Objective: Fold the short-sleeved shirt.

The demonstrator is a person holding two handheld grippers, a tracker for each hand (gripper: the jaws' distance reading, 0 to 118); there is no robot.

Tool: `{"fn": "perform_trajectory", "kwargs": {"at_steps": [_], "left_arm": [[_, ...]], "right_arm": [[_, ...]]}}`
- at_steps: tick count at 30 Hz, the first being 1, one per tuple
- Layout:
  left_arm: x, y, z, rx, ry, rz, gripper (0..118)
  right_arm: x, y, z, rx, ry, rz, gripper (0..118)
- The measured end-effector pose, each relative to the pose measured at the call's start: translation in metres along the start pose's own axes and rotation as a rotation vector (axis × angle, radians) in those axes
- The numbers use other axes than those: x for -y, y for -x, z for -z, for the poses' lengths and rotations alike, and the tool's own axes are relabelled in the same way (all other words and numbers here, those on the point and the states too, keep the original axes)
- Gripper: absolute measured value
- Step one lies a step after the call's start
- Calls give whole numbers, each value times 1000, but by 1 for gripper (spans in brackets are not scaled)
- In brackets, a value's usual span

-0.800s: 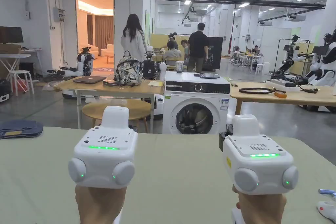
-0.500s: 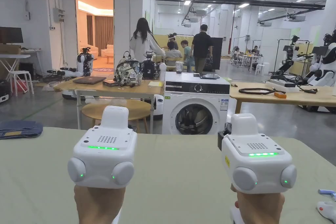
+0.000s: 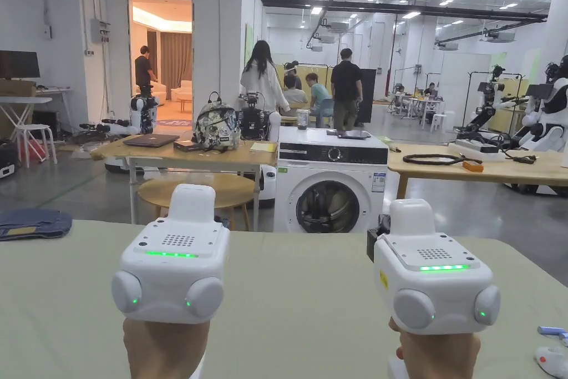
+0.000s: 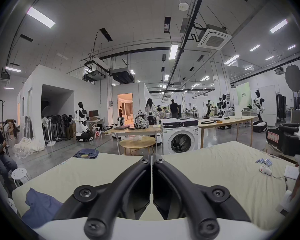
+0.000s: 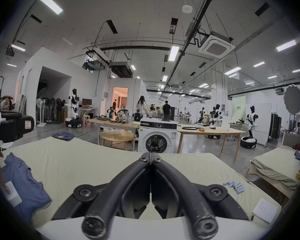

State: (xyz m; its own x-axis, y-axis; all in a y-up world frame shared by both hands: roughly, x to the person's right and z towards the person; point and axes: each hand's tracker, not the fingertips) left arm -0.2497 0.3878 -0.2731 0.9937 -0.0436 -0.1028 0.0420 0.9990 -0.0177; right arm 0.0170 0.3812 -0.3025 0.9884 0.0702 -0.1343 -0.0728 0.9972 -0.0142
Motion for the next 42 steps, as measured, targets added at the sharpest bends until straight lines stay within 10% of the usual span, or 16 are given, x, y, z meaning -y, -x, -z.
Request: {"fn": "perform_trajectory", "kwargs": {"at_steps": [33, 42], "left_arm": [[15, 13, -3, -27, 25, 19, 0], [57, 101, -36, -188, 104, -2, 0]], "right_arm": [[12, 10, 6, -26, 17, -14, 0], [33, 100, 11, -214, 45, -47, 0]]}}
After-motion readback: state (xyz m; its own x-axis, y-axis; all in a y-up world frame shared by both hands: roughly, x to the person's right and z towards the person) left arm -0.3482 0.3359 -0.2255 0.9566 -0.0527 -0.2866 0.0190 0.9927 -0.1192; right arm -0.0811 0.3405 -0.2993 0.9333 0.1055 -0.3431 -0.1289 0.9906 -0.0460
